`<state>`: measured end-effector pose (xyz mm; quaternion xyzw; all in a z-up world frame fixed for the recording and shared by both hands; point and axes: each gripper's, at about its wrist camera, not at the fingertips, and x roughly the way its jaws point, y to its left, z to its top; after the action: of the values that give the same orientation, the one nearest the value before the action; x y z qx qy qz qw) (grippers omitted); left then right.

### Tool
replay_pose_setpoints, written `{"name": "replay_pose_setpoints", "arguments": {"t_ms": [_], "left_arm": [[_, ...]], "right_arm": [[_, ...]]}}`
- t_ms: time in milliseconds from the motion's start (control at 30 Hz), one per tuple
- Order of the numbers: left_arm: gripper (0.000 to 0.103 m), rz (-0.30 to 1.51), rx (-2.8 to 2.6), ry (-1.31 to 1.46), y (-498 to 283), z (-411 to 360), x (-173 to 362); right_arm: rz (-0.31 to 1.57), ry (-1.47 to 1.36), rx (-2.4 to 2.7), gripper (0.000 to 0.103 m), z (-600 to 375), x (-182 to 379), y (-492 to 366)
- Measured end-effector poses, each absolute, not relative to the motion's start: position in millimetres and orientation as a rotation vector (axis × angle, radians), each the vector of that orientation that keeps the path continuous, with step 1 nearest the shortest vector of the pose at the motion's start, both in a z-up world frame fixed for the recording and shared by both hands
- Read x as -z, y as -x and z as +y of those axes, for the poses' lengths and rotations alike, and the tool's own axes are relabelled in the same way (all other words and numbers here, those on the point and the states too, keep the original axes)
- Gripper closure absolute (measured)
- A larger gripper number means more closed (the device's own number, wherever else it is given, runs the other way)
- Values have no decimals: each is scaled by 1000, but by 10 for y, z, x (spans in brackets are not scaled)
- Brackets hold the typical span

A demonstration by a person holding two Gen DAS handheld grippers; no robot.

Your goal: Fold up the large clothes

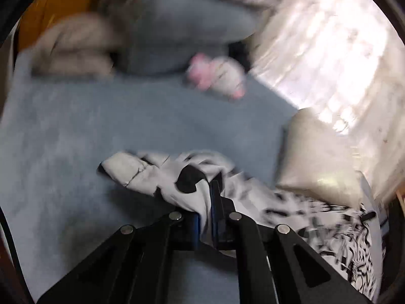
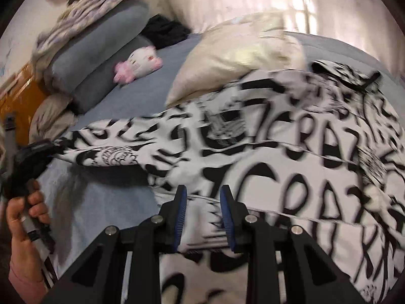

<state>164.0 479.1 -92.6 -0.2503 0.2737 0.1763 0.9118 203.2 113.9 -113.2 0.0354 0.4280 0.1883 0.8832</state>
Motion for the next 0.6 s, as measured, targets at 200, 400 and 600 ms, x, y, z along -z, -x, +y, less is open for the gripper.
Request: {"name": "replay_pose_setpoints", "arguments": {"t_ms": [200, 400, 600], "left_arm": [[98, 400, -175, 275, -1538, 3687, -54], [97, 327, 22, 89, -1621, 2385, -469], [97, 424, 261, -67, -1839, 956, -173]], "right_arm": [[825, -187, -282, 76, 373, 908, -1912], [737, -297, -195, 76, -427, 697, -1683], [698, -363, -83, 76, -1199, 700, -1463]]}}
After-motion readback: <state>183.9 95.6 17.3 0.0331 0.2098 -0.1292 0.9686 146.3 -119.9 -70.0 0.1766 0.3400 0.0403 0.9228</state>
